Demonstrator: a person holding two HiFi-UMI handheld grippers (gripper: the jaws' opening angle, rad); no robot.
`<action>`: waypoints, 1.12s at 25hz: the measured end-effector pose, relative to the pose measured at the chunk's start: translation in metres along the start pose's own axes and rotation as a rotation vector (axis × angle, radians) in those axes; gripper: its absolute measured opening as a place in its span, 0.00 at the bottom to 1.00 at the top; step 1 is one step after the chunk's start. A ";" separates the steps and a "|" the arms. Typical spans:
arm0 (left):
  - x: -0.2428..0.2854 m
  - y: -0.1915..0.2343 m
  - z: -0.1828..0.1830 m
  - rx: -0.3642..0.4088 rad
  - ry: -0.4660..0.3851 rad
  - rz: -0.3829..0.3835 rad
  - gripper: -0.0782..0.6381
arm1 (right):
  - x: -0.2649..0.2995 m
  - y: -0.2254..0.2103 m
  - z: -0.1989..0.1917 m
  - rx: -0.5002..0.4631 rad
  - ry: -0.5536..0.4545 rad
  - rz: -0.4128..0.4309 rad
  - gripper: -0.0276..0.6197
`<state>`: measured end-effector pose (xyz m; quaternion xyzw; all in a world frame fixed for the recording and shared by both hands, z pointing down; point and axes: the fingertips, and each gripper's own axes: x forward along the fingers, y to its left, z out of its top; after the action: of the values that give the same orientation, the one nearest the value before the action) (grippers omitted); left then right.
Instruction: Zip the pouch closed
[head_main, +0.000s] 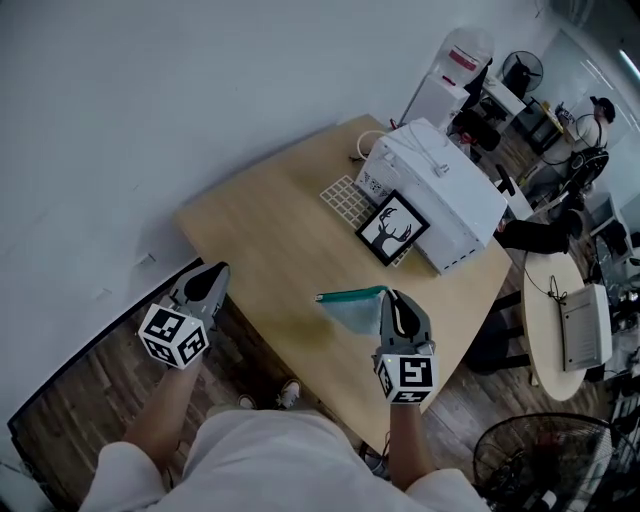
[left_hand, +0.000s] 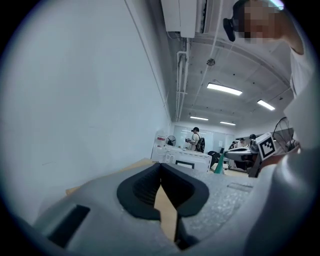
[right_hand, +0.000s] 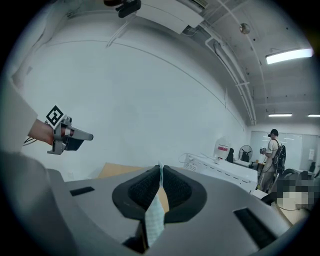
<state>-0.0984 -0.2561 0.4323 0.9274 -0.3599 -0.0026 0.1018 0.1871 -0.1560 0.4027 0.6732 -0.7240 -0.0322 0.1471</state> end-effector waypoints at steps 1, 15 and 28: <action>-0.006 0.003 0.006 0.010 -0.011 0.006 0.13 | -0.003 -0.003 0.004 0.013 -0.005 -0.010 0.07; -0.071 0.026 0.078 0.141 -0.144 0.113 0.13 | -0.051 -0.055 0.033 0.140 -0.074 -0.192 0.08; -0.121 0.030 0.096 0.227 -0.172 0.228 0.13 | -0.080 -0.080 0.034 0.248 -0.101 -0.265 0.08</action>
<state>-0.2151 -0.2146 0.3357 0.8824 -0.4681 -0.0298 -0.0353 0.2598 -0.0893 0.3373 0.7731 -0.6339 0.0041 0.0209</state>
